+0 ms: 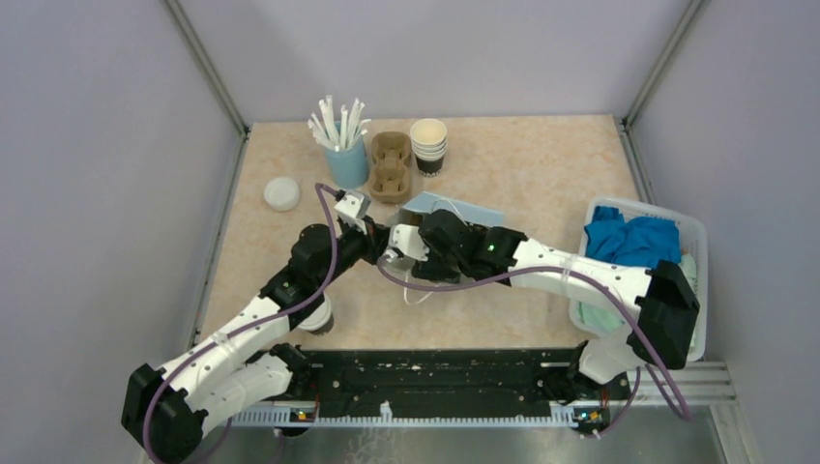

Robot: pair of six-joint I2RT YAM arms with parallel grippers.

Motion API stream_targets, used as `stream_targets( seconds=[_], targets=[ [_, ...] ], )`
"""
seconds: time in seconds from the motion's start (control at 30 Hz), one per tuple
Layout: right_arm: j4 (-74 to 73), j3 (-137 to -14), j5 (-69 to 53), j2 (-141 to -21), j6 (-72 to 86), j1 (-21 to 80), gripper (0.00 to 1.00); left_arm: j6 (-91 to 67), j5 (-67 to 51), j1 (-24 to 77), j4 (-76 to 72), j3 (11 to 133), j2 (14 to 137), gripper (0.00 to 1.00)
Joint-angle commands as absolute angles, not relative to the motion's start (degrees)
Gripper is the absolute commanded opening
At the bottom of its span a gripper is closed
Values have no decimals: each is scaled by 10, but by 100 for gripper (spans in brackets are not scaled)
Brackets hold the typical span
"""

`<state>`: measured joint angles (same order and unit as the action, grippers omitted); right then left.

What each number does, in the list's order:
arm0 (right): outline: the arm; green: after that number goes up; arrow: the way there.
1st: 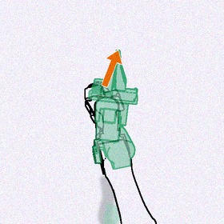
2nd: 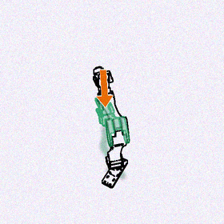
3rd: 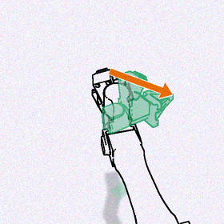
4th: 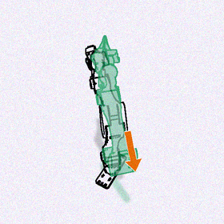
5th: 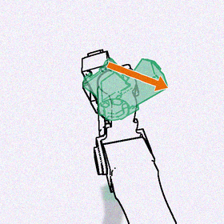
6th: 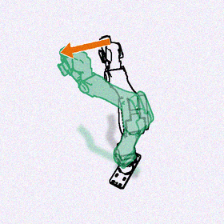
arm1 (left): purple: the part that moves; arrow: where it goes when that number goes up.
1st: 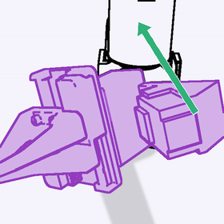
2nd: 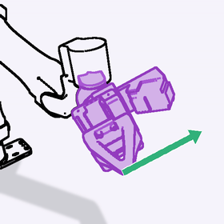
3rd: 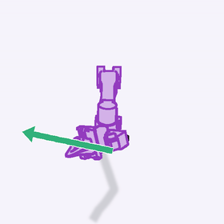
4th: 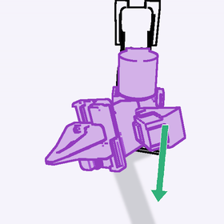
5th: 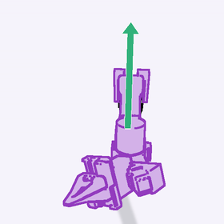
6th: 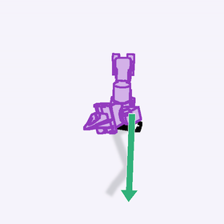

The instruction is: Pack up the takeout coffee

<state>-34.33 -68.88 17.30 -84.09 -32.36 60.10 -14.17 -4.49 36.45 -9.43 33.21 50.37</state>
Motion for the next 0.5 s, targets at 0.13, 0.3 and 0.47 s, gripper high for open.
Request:
stream_targets(
  seconds=[0.13,0.3,0.47],
  targets=[
    [-278,-656,227,-870,-313,597,40,-152,-65,366,-103,353,494,0],
    [-271,-646,222,-872,-322,596,40,-164,-75,366,-95,359,497,0],
    [-327,-713,209,-858,-311,597,40,-165,-61,366,-87,355,495,0]
  ],
)
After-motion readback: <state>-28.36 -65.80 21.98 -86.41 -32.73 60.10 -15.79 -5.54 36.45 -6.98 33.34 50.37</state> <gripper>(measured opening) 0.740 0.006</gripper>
